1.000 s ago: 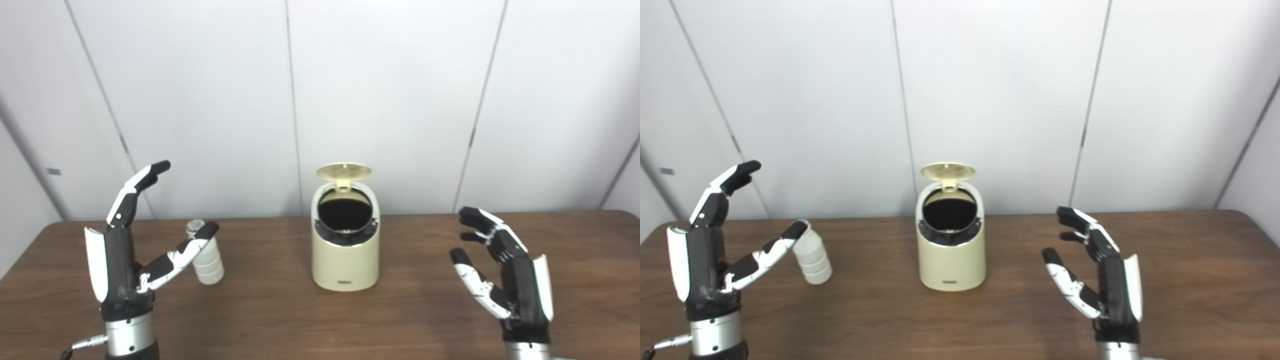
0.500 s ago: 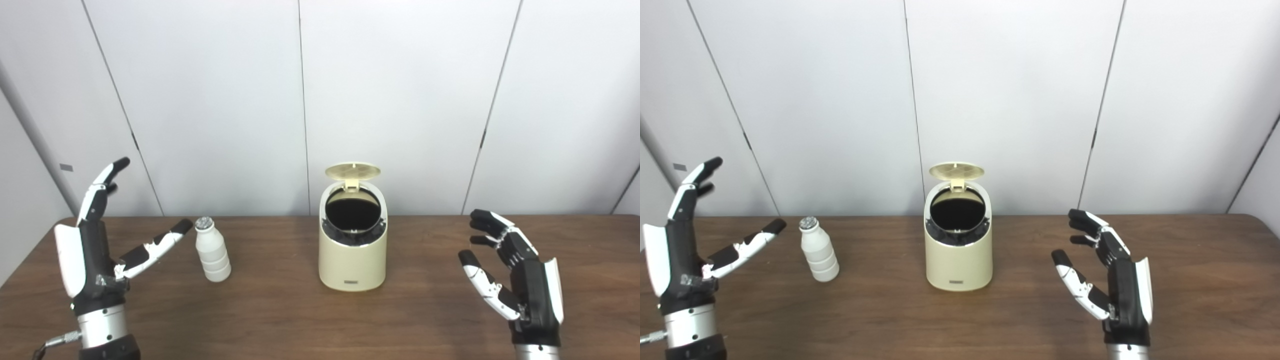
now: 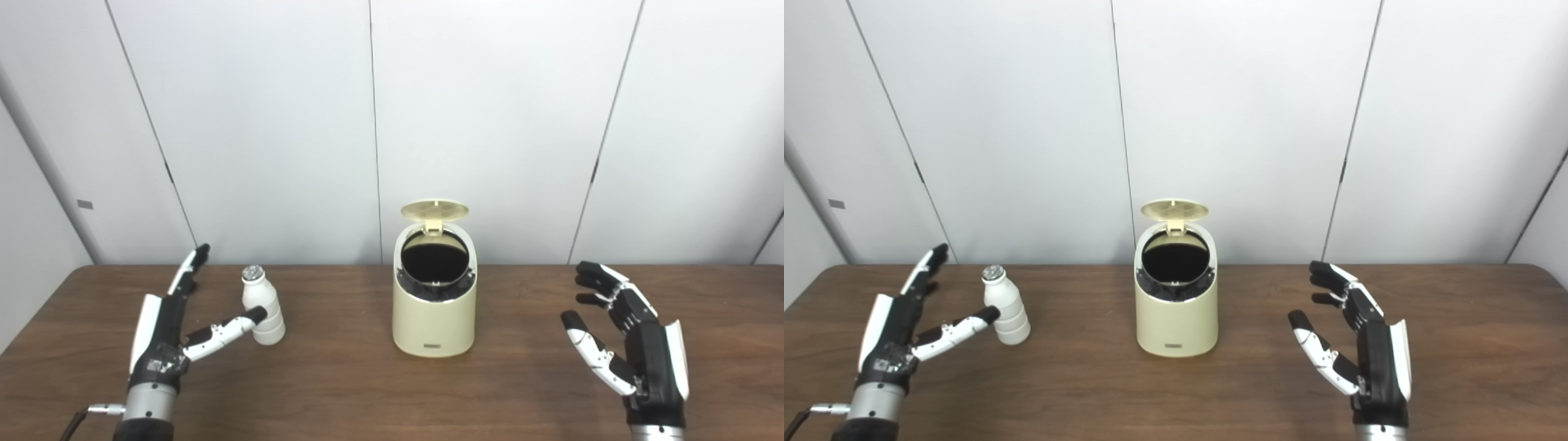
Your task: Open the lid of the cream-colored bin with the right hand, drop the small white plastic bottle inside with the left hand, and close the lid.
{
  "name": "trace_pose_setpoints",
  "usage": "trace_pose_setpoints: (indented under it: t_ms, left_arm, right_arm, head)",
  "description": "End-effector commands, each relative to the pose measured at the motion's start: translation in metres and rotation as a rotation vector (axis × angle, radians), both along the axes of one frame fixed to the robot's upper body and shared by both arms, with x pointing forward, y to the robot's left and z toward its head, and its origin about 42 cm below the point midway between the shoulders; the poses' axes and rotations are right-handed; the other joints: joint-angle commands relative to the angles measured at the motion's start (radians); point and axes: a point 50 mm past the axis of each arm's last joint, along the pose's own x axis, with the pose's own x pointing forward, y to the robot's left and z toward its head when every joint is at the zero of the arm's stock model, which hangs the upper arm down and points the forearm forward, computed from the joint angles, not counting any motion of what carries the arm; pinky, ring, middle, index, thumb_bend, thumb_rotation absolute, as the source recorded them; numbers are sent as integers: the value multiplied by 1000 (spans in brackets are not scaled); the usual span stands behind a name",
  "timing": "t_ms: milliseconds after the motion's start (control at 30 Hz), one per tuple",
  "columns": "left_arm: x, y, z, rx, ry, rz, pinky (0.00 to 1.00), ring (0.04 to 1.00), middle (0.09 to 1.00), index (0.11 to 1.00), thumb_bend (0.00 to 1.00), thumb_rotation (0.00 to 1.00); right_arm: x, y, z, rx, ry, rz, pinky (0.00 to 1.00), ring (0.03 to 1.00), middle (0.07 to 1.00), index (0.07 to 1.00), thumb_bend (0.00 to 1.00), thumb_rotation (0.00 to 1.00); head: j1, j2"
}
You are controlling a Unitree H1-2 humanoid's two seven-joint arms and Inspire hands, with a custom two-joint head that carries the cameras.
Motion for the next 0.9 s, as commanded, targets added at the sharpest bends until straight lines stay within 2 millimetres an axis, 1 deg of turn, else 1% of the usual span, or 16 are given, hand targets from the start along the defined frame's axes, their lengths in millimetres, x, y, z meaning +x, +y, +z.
trace_pose_setpoints:
  t_ms: [0,133,233,400,533,667,733,767,867]
  left_arm:
    - [6,1,11,19,-31,-4,814,925,950,969,1000,440]
    - [7,-6,3,4,-22,1,765,893,932,955,1000,423]
    - [8,-9,-3,-17,-5,2,781,891,931,963,1000,384]
    - [12,-11,-11,-36,25,21,818,909,939,973,1000,360]
    - [19,-10,-18,-35,50,50,832,908,928,966,1000,345]
    - [27,-7,-25,-56,59,91,791,891,928,971,1000,310]
    - [31,-5,-28,-66,64,123,823,906,939,975,1000,303]
    - [33,-4,-30,-70,65,136,819,902,937,974,1000,301]
    - [38,0,-35,-71,72,164,838,905,939,975,1000,293]
  right_arm:
    - [4,0,16,-3,-90,8,651,747,764,736,258,361]
    - [4,-1,17,-18,-92,-4,645,744,761,733,255,368]
    - [3,-1,17,-20,-92,-7,639,740,759,732,251,376]
    - [3,-1,18,-12,-91,-1,644,741,759,732,263,392]
    - [3,-2,17,-14,-91,1,640,739,758,733,263,401]
    - [3,-3,16,-13,-91,2,638,737,756,733,265,396]
    - [2,-4,16,-8,-89,3,642,740,758,733,277,416]
    - [2,-4,16,-6,-89,3,644,741,759,733,282,419]
    - [2,-4,17,-3,-87,4,643,741,760,732,283,410]
  head:
    - [1,1]
    - [3,0]
    - [2,0]
    - [3,1]
    - [1,-1]
    - [-1,-2]
    - [-1,-3]
    - [-1,-2]
    - [-1,-3]
